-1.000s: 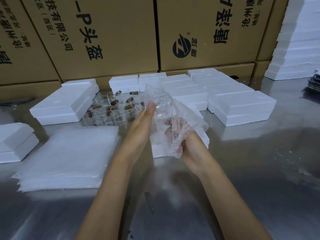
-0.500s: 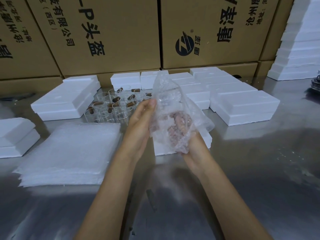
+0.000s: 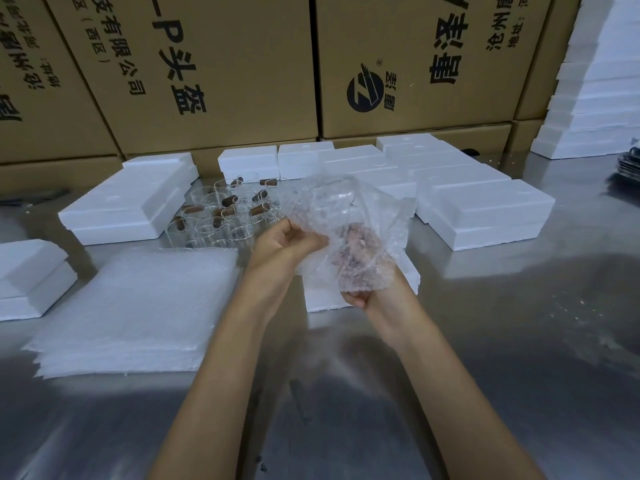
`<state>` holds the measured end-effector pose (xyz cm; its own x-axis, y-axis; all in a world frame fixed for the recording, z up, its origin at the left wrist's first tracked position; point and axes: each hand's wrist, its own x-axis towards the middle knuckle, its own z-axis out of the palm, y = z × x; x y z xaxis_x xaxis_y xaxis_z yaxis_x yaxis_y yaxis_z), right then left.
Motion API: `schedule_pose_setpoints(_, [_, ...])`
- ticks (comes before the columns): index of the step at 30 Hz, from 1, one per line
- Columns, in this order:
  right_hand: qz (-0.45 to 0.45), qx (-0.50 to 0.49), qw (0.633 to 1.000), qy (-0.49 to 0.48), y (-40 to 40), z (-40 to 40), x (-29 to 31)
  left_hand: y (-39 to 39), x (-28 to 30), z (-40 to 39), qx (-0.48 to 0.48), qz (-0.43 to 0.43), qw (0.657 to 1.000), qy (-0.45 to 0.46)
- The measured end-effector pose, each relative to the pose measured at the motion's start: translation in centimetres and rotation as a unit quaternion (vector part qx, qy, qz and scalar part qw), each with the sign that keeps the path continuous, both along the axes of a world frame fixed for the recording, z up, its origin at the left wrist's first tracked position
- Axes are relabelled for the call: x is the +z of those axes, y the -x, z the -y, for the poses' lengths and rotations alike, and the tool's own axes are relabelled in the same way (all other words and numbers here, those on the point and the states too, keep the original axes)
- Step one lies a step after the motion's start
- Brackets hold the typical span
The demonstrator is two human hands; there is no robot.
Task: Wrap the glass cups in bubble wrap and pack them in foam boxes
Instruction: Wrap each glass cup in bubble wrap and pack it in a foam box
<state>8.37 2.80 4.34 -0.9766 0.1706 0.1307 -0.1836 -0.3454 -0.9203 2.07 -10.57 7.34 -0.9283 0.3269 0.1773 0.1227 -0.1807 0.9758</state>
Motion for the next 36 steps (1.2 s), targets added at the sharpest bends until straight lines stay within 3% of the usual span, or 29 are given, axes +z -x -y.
schedule_pose_setpoints(7, [0.010,0.018,0.999,-0.036,-0.3,-0.1,-0.1,0.3,0.1,0.6,-0.093,0.007,0.992,-0.080])
schedule_pose_setpoints(22, [0.036,0.021,0.996,-0.083,-0.6,-0.6,1.1,0.4,0.3,2.4,-0.186,0.107,0.971,-0.105])
schedule_pose_setpoints(27, [0.038,0.018,0.994,-0.103,-0.5,-0.3,1.0,-0.2,0.7,2.0,-0.151,0.121,0.975,-0.109])
schedule_pose_setpoints(29, [0.054,-0.023,0.990,-0.132,-0.3,0.1,1.0,-0.3,0.9,1.6,-0.113,0.115,0.981,-0.107])
schedule_pose_setpoints(32, [0.002,-0.145,0.983,-0.112,0.0,0.2,0.7,0.1,1.1,1.8,-0.067,0.117,0.974,-0.180])
schedule_pose_setpoints(34, [-0.032,-0.242,0.964,-0.108,0.0,-0.3,0.6,0.5,1.2,2.2,-0.065,0.120,0.960,-0.244])
schedule_pose_setpoints(36, [-0.024,-0.278,0.952,-0.127,-0.1,-0.8,0.5,0.8,1.1,2.7,-0.061,0.141,0.934,-0.324])
